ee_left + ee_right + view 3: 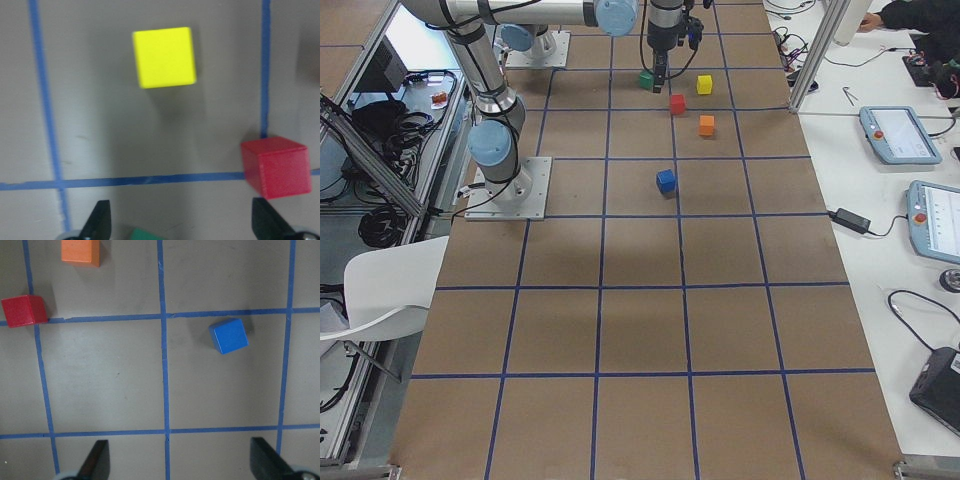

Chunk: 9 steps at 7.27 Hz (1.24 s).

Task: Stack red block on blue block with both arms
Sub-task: 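Raise the left gripper away while the right gripper reaches over the red cube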

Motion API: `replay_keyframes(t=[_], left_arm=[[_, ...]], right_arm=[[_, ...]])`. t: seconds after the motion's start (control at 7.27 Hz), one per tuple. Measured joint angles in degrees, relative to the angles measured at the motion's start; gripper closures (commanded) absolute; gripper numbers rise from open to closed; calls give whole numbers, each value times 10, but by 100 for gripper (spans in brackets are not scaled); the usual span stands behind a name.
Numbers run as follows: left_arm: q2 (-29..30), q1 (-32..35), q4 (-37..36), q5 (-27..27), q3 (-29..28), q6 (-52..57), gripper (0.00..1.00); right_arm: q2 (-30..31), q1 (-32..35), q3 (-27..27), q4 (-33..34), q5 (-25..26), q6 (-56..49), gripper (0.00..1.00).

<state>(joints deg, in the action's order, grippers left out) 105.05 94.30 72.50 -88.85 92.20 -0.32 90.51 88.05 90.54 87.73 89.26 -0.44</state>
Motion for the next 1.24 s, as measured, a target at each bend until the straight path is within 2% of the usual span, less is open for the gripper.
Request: replay_keyframes(t=[0.28, 0.55, 0.96, 1.24], left_arm=[[-62, -52, 71, 2, -1, 59, 0], [-95, -65, 120, 1, -16, 63, 0], [-88, -62, 172, -1, -75, 30, 0], [-90, -55, 185, -20, -83, 22, 0]], right_arm=[[-34, 35, -2, 53, 0, 27, 0], [-80, 94, -6, 115, -1, 61, 0], [-161, 167, -8, 229, -6, 114, 0], [-214, 200, -9, 291, -8, 140, 0]])
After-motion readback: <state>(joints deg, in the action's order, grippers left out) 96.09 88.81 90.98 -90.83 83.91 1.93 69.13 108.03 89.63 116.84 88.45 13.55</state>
